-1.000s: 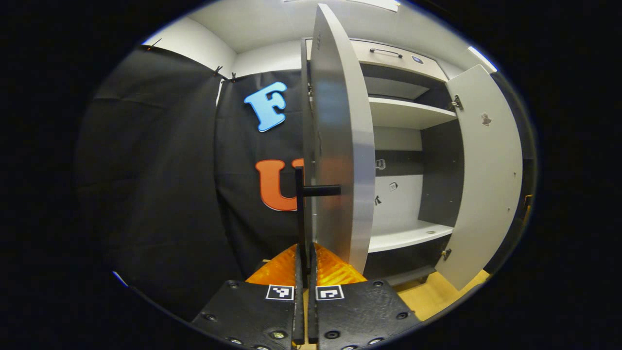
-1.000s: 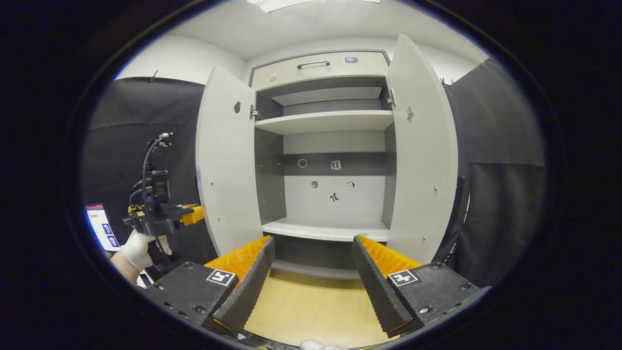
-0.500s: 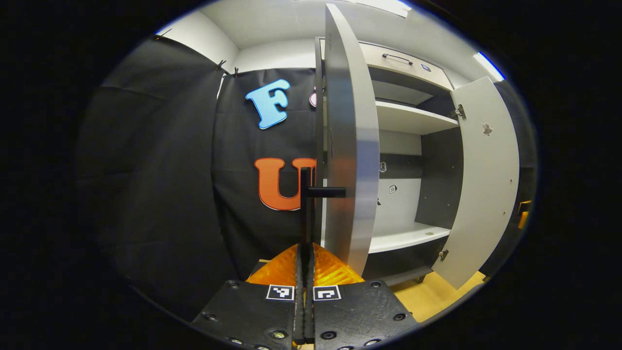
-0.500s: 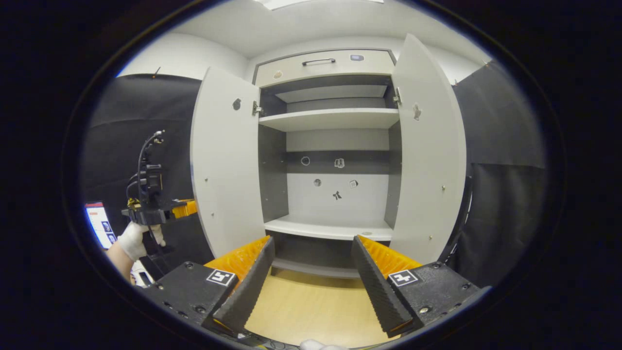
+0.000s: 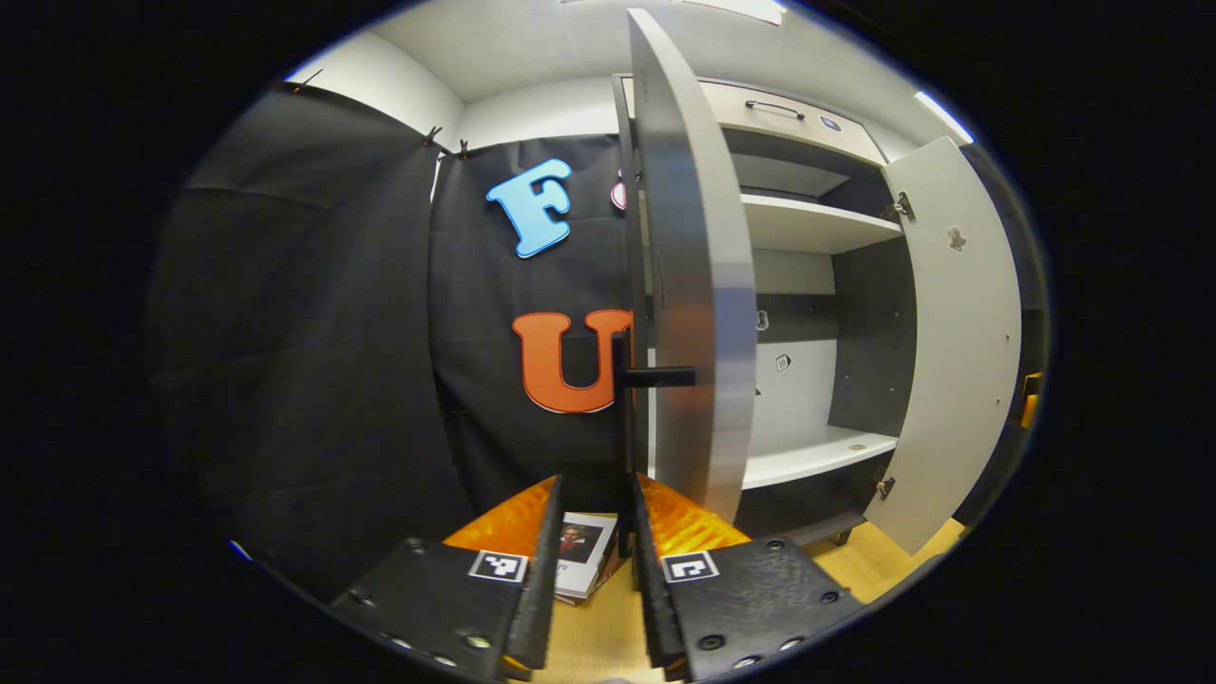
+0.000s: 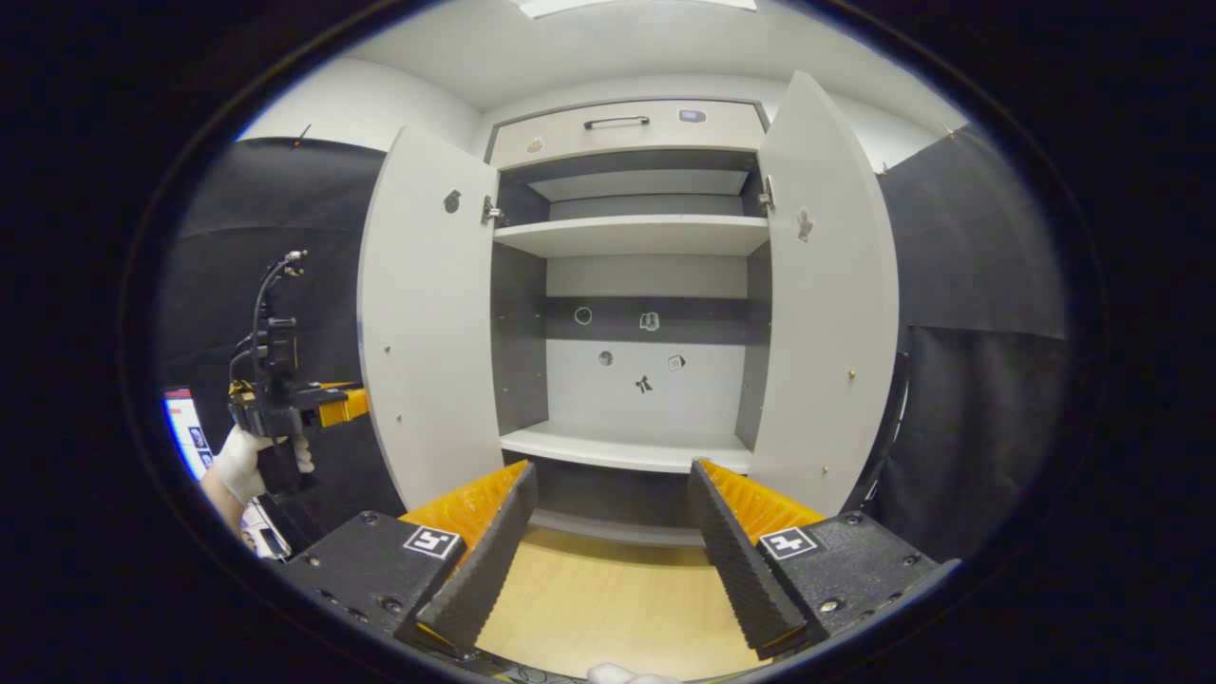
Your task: Open the right door of the double-door shoe cabinet with the right hand, and open the left door with the left hand.
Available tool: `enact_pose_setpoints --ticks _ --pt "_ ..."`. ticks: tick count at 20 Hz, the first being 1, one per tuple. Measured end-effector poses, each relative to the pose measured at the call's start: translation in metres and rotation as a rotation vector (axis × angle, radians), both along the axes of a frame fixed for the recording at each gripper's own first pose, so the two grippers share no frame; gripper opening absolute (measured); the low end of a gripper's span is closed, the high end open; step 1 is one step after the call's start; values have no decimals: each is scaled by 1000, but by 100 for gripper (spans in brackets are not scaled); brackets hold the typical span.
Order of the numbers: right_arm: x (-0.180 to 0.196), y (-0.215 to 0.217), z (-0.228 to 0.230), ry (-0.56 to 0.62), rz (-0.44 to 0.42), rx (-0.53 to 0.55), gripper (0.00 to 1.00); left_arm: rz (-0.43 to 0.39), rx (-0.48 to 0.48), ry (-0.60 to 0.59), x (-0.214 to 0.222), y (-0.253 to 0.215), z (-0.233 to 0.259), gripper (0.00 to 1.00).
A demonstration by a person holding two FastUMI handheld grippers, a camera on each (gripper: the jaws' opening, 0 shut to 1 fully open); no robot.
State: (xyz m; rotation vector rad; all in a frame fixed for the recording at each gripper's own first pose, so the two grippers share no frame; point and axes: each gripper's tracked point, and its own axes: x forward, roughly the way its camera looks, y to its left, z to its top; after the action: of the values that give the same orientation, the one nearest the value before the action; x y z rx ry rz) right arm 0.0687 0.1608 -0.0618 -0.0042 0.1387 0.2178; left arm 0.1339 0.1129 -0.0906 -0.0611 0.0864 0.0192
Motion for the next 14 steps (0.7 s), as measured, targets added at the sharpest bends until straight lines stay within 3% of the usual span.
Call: enact_pose_setpoints --ticks 1,2,5,10,14 --pt "1 -3 0 0 -7 0 99 15 -5 -5 -3 6 -1 57" --pt "3 -7 -1 3 -13 -2 99 26 2 -5 -7 10 -2 57" --pt "2 -13 -4 9 -20 -9 99 16 22 -15 -24 6 -2 94" --pt "6 -20 -5 12 -7 -6 99 18 34 14 -40 -8 -10 93" --pt "5 -31 -4 10 8 -5 99 41 -10 35 -63 -21 -9 93"
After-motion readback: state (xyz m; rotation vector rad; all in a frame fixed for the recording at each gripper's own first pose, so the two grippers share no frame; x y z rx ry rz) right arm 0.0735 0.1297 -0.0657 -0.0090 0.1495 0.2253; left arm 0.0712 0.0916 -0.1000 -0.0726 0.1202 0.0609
